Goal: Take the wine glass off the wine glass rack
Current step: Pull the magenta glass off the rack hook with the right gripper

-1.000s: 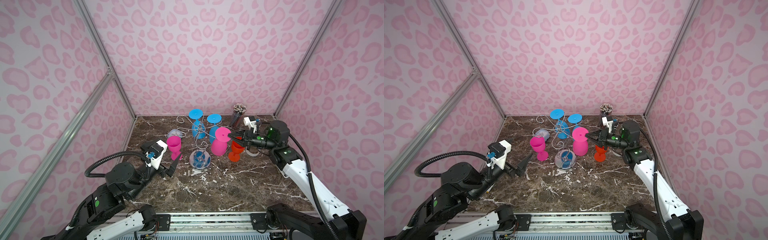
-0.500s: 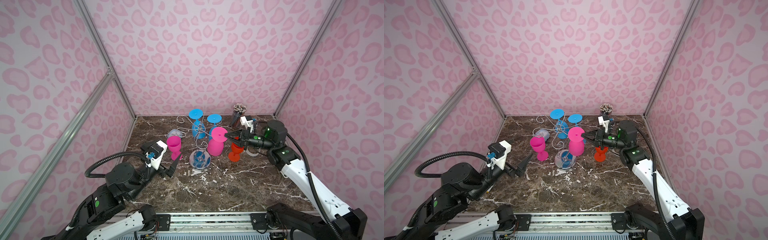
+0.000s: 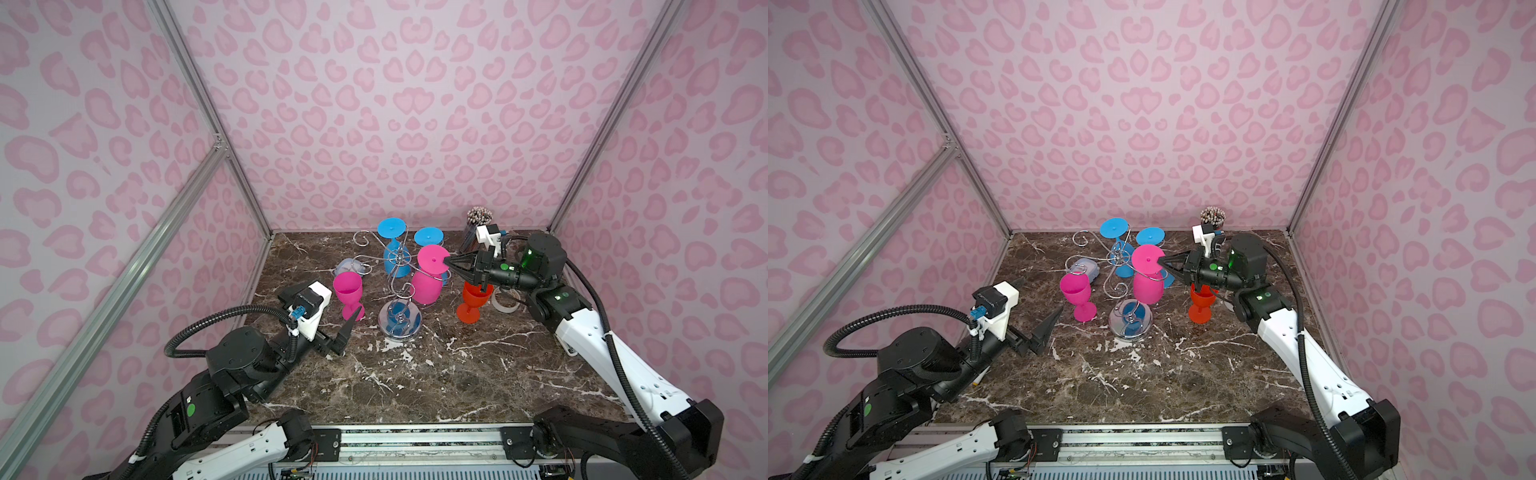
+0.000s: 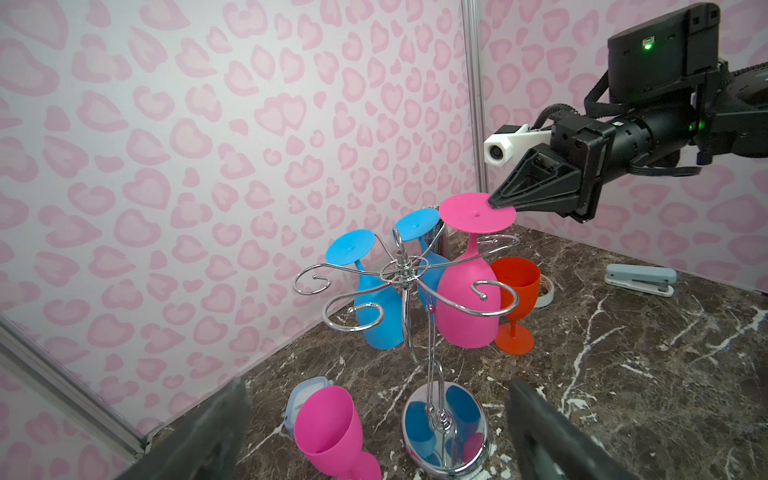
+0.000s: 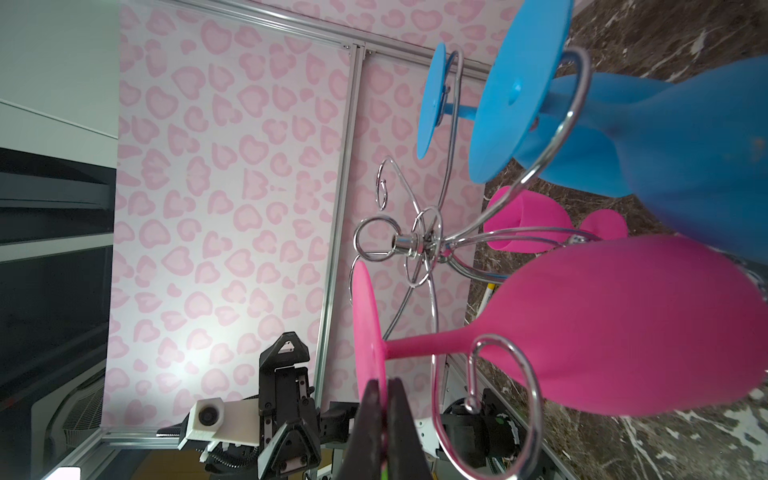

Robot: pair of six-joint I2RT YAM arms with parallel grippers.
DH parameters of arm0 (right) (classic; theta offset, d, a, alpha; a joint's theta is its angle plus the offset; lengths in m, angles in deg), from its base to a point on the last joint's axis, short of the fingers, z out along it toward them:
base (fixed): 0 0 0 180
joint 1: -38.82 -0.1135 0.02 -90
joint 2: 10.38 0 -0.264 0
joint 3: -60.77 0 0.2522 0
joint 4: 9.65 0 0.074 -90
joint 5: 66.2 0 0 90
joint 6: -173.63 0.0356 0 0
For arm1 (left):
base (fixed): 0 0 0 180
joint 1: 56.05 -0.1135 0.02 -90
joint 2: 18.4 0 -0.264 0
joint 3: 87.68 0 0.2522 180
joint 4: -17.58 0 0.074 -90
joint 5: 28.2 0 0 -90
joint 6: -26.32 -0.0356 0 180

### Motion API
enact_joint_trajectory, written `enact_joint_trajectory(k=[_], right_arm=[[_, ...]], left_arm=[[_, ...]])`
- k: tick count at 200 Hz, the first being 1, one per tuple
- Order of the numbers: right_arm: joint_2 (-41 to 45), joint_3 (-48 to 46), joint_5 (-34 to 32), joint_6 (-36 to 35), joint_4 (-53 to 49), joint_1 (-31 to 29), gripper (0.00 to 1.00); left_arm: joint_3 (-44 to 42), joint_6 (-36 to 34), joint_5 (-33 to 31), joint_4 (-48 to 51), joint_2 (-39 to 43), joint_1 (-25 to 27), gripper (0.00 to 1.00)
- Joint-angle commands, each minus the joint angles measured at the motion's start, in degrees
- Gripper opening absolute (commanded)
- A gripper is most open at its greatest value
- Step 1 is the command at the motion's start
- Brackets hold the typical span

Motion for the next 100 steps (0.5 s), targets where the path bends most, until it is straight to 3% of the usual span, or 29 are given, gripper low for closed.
enact_joint_trajectory(k=[1,100], right_arm=[[-0.8,0.9,-1.5,1.2,3.7,0.3,0.0],[1.3,-1.1,-2.8,5.0,5.6,6.2,0.0]], left_arm=[[-0.1,0.3,-0.6,-0.3,0.2,0.0,0.97],[-0.8,0.4,-1.5,0.1,1.7,0.0,0.97]])
